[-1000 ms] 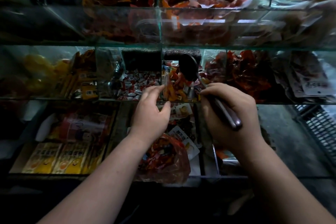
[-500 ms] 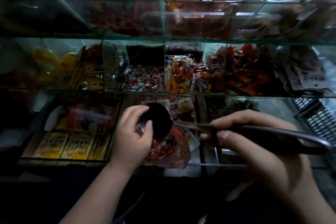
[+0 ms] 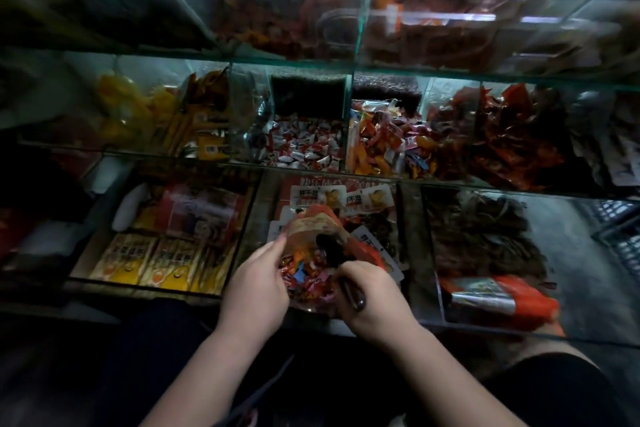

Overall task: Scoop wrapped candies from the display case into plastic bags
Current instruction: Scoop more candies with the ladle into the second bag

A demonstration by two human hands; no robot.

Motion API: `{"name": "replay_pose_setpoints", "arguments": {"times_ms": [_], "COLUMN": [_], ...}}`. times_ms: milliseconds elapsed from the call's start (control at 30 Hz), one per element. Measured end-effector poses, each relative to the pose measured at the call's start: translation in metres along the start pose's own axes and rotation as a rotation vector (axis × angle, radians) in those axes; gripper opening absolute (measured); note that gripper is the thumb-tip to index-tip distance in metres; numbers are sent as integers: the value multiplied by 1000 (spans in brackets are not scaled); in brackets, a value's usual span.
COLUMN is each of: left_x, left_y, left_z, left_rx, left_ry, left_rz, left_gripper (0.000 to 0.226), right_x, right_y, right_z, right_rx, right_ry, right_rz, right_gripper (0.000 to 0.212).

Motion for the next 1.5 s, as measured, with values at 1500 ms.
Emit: {"name": "replay_pose_setpoints", "arguments": {"times_ms": [1500], "left_x": [61], "left_y": [38], "left_z": [-2], "left_rx": [-80], "left_ry": [201], "left_rz": [91], "left_gripper": [60], "right_x": [-1], "right_y": [-106], "right_z": [-98], "right_rx": [515], "right_ry": [482], "right_rz": [1414], "right_gripper": [12]}}
Point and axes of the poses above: each hand's wrist, its own z-axis towards the middle knuckle, its own y-axis out of the palm, x = y × z, the point moved 3 cm from there along z, towards the middle knuckle, and after that the axes turned 1 degree about x, right-handed, at the moved point
